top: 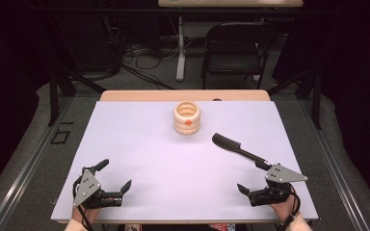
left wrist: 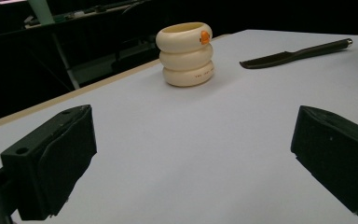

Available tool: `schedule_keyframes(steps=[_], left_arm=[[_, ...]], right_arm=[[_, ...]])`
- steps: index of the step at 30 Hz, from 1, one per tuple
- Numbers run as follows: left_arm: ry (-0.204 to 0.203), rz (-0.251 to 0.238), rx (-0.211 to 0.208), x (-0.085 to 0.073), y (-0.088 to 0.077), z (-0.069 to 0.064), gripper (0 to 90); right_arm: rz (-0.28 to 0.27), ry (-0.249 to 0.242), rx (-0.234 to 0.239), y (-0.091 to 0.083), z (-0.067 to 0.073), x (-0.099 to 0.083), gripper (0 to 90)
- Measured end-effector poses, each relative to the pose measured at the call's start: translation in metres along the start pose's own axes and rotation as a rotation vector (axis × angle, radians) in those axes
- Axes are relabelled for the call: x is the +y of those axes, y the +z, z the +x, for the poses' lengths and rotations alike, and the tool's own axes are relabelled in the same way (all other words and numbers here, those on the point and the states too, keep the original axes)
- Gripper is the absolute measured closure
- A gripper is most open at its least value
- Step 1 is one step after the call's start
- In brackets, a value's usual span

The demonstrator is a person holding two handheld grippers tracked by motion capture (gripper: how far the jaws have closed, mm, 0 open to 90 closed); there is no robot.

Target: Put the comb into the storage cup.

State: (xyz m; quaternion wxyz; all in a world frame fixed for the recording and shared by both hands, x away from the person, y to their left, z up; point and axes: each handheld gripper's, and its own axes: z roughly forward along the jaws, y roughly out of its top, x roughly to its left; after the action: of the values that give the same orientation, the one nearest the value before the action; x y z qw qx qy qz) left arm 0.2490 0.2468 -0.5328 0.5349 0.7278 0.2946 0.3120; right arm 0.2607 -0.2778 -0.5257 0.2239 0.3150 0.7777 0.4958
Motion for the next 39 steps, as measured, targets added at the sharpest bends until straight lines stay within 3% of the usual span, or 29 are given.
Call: schedule_keyframes(steps=[12,39], left_arm=[[0.006,0.003,0.0,0.001,0.001,-0.001,0.1],[0.002,0.013,-0.003,0.0,0.002,-0.001,0.1]], right_arm=[[0.054,0.021,-0.027,0.008,-0.01,-0.001,0.0],[0.114,0.066,-0.079,0.025,-0.037,0.0,0.0]])
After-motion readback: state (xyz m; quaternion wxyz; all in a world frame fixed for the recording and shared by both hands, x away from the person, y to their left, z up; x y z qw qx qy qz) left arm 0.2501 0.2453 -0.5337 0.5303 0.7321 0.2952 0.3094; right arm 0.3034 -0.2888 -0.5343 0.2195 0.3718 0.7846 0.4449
